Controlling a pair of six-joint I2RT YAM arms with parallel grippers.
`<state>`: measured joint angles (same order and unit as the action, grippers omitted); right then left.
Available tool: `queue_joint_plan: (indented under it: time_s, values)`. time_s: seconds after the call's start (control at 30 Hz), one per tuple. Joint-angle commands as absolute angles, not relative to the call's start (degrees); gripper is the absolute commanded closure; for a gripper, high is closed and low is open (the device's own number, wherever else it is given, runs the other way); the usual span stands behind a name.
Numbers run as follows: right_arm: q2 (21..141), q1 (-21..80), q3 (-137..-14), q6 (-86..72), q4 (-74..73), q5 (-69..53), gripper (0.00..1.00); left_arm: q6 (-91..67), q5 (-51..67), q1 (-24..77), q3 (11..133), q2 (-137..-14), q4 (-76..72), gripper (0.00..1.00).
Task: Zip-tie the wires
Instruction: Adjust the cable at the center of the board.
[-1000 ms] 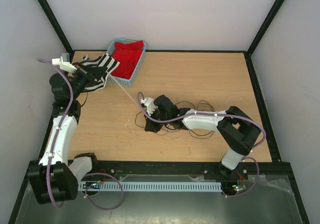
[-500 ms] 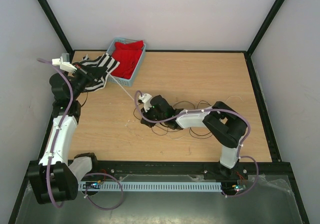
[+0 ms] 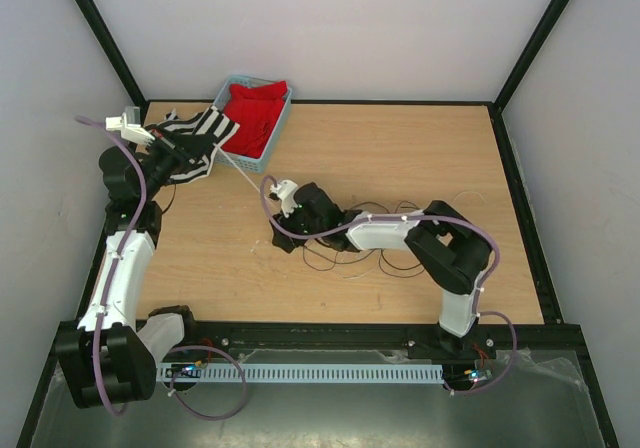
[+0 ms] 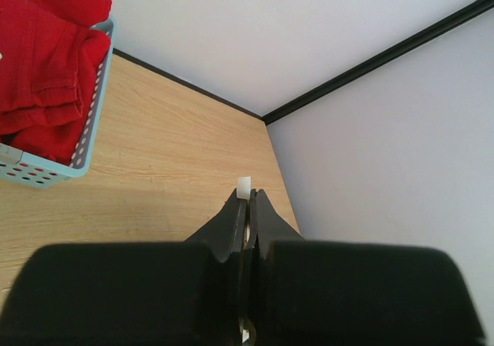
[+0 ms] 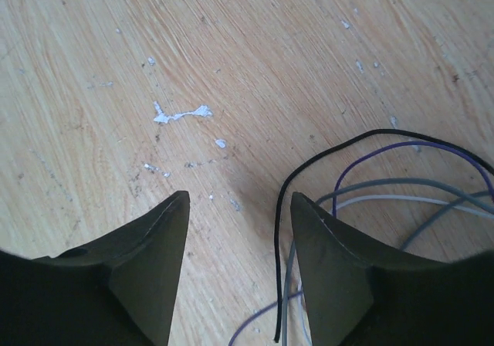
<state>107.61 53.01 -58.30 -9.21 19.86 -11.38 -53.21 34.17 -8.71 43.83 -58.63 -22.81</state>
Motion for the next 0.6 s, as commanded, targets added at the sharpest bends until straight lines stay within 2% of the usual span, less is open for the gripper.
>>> queue_joint_plan:
  time_s: [0.0,0.2,0.33,0.57]
  values:
    - [102.1,53.4,-59.7,-7.4,13.4,-9.8,0.33,-53.2,35.4,-9.1,44.4,-58.4,-24.6,1.0]
    - [95.7,53.3,-59.1,-5.3,7.4,-4.0,0.31,-52.9,35.9,-9.1,44.8,-58.9,-24.6,1.0]
    - [85.7,51.7,-54.0,-5.3,7.3,-0.4,0.27,-51.1,39.3,-8.4,47.3,-61.3,-24.7,1.0]
    - [66.9,39.3,-43.4,-5.0,4.1,0.7,0.2,-42.9,44.1,0.4,55.6,-71.6,-24.7,1.0]
